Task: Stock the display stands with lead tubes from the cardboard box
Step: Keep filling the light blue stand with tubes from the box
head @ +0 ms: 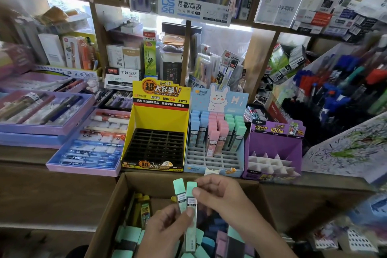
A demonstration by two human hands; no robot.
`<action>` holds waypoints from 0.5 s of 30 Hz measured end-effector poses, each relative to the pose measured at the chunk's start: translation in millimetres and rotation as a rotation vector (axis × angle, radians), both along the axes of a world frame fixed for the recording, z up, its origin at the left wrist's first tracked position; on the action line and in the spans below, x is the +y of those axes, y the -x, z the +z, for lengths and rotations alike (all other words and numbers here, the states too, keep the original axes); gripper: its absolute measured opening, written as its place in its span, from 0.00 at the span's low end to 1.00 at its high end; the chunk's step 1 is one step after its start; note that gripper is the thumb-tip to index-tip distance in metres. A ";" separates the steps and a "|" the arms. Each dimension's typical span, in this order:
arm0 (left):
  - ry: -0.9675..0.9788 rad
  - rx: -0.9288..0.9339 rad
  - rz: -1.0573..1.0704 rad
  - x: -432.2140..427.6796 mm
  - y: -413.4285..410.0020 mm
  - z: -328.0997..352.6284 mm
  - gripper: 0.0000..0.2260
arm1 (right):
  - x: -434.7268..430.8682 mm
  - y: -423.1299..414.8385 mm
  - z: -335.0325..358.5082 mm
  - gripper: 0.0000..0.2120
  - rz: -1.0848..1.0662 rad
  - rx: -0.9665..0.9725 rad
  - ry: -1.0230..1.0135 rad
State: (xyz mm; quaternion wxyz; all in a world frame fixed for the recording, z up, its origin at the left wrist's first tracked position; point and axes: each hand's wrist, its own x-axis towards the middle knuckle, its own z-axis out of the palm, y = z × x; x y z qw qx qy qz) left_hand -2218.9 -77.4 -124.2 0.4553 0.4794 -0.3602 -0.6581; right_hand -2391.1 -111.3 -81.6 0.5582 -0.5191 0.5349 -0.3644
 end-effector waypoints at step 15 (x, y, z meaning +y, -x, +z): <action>-0.024 -0.177 -0.004 -4.5 -1.0 -10.5 0.08 | -31.4 59.3 50.4 0.05 -0.245 0.234 0.412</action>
